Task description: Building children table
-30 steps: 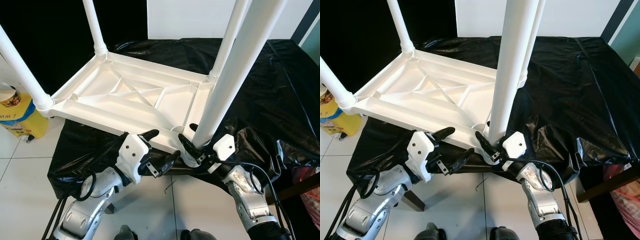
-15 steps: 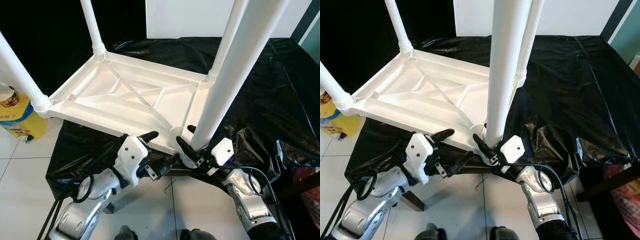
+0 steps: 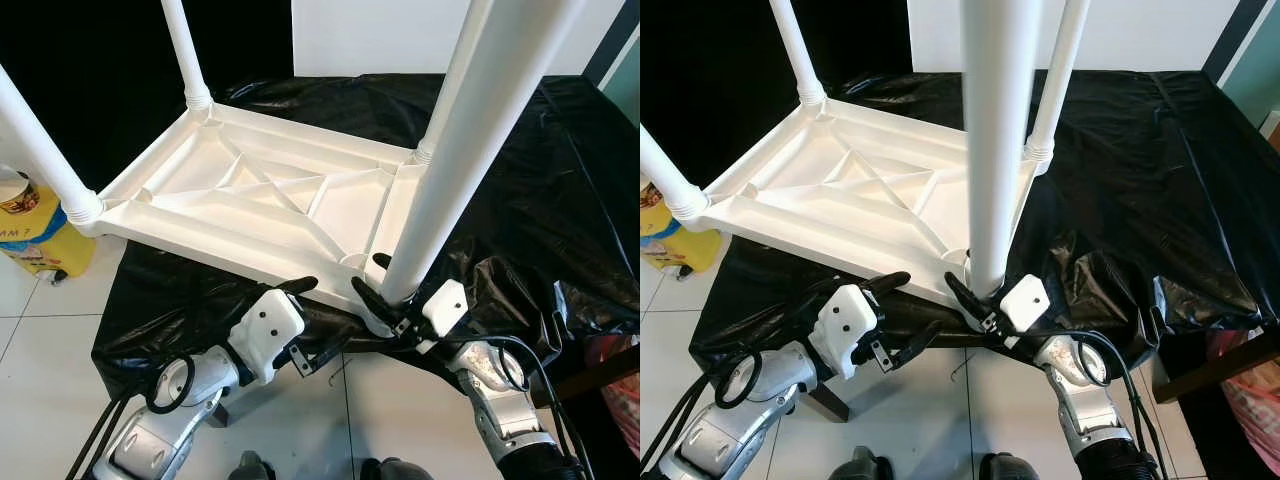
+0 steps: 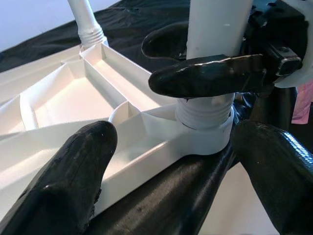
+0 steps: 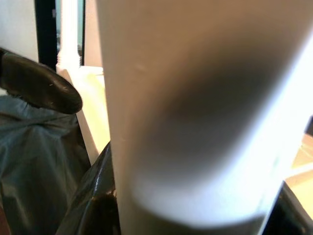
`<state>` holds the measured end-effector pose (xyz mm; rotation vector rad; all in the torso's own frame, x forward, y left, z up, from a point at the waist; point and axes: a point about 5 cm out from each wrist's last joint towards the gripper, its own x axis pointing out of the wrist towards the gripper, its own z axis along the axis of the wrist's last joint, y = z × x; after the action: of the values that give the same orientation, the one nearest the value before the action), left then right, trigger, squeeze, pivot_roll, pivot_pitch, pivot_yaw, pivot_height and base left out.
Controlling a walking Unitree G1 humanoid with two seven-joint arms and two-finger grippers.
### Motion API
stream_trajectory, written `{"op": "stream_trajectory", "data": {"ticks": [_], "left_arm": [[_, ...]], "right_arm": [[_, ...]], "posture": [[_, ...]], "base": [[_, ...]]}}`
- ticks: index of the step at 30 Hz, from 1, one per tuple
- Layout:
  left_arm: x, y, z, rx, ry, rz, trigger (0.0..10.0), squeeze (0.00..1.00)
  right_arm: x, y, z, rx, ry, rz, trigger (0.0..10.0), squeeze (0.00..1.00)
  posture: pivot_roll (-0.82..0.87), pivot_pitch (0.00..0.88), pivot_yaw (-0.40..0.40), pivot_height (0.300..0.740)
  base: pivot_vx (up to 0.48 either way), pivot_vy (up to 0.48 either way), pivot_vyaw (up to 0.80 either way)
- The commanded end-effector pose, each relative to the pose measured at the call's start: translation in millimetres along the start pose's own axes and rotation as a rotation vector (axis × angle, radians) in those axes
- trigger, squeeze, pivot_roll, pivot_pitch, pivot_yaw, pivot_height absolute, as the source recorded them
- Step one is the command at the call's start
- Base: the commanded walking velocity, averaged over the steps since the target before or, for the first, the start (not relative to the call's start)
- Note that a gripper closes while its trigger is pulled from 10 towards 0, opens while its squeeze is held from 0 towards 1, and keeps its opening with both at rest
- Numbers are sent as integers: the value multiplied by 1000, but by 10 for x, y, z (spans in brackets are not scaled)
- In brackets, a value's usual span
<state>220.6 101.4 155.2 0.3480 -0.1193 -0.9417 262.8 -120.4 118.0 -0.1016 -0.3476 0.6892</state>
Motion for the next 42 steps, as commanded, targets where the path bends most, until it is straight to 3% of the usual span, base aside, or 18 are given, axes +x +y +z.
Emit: {"op": "stream_trajectory", "data": {"ticks": [1, 7, 13, 21, 26, 37, 42], "left_arm": [[-1, -77, -27, 7, 9, -134, 10000, 0], [2, -86, -31, 17, 6, -136, 10000, 0], [6, -78, -32, 29, 5, -137, 10000, 0], [-2, -63, -35, 39, 7, -137, 10000, 0], [5, -57, -54, 50, 14, -140, 10000, 0], [49, -34, -76, 76, 19, -127, 10000, 0], [50, -28, -78, 79, 20, -127, 10000, 0]], "right_arm": [[-157, 20, -248, 116, 141, -39, 10000, 0], [-174, 15, -257, 114, 141, -44, 10000, 0], [-216, 97, -250, -21, 157, 41, 10000, 0], [-245, 106, -246, -79, 172, 39, 10000, 0], [-273, 91, -252, -2, 185, -52, 10000, 0], [-299, 56, -223, 8, 233, -336, 10000, 0], [-279, 78, -224, 12, 238, -351, 10000, 0]], "posture": [[36, 121, -10, 740], [33, 114, -10, 740], [31, 110, -8, 740], [27, 117, -5, 740], [20, 125, -2, 740], [5, 139, 5, 740], [9, 141, 8, 740]], "base": [[0, 0, 0], [0, 0, 0], [0, 0, 0], [0, 0, 0], [0, 0, 0], [0, 0, 0], [0, 0, 0]]}}
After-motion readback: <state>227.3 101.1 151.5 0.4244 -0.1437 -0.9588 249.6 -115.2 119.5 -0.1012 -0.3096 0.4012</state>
